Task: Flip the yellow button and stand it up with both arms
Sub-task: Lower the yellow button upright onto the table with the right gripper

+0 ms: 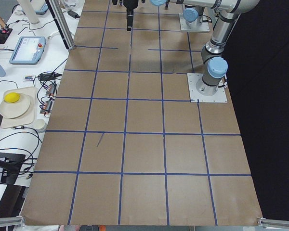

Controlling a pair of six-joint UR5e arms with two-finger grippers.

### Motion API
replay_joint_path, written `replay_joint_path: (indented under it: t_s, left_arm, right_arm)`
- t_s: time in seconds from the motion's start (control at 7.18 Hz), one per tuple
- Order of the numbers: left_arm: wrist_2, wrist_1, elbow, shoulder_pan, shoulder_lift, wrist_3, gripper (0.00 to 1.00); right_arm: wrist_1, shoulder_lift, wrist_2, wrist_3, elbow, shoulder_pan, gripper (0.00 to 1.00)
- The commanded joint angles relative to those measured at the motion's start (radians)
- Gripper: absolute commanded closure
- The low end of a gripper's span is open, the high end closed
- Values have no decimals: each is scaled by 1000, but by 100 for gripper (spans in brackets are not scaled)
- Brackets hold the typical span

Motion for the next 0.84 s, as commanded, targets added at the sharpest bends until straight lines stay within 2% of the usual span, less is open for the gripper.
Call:
replay_joint_path:
  t_s: [0.0, 0.42, 0.7]
  left_arm:
    - [0, 0, 0, 1, 0, 0, 0]
    - [0, 0, 0, 1, 0, 2, 0]
    - [0, 0, 0, 1, 0, 2, 0]
  right_arm:
    - [-8, 6, 9, 0, 15, -14, 89]
    - [-19, 29, 10, 5, 12, -42, 86]
    - [-27, 35, 9, 5, 14, -42, 78]
